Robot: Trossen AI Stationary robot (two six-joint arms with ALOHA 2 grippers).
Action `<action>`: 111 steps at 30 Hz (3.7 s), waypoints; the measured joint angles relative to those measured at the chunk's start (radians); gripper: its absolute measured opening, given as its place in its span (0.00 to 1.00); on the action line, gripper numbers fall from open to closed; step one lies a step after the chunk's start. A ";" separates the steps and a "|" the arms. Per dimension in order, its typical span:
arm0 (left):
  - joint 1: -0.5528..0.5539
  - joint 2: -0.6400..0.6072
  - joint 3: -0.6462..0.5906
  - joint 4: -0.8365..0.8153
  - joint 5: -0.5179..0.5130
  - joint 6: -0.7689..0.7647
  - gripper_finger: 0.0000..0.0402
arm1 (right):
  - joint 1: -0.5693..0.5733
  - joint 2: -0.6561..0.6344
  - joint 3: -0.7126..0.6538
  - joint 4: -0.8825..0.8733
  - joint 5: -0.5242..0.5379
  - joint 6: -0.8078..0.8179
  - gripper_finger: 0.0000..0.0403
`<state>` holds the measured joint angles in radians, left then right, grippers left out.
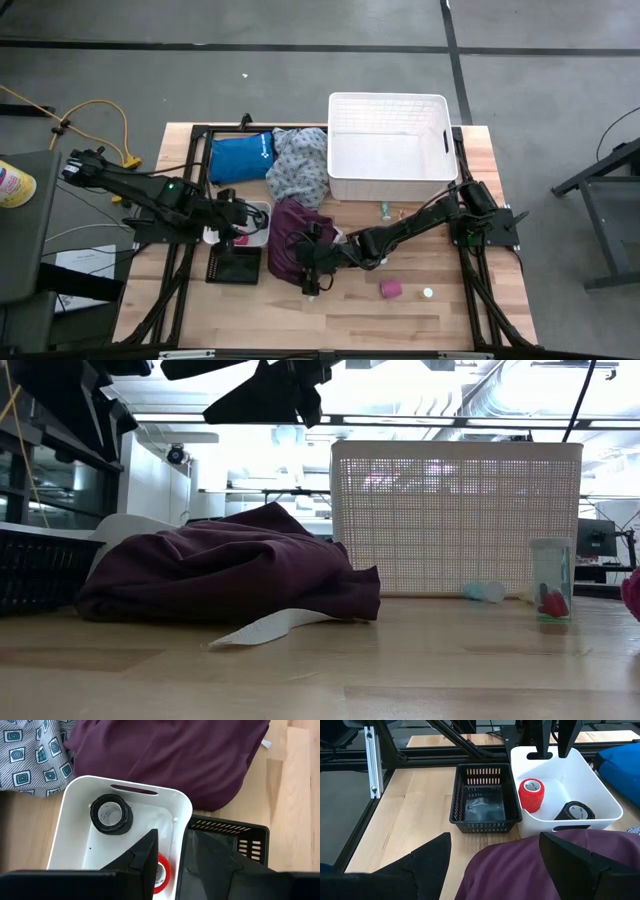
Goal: Pick & place medical supplies in basket/bin
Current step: Put the pink bandage into the white bin
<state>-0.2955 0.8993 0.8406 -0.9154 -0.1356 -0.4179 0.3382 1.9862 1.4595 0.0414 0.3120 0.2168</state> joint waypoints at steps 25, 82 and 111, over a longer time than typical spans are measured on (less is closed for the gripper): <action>0.000 0.000 0.000 0.009 0.000 0.000 0.29 | 0.064 -0.143 0.001 -0.350 0.059 0.020 0.72; 0.000 0.000 0.000 0.064 0.000 0.000 0.29 | 0.477 -0.228 -0.046 -1.182 0.019 0.565 0.72; 0.000 0.000 0.000 0.068 0.000 0.000 0.29 | 0.354 -0.227 -0.342 -0.799 -0.191 0.328 0.72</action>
<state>-0.2955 0.8997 0.8406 -0.8477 -0.1352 -0.4179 0.6918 1.7596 1.1178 -0.7576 0.1214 0.5444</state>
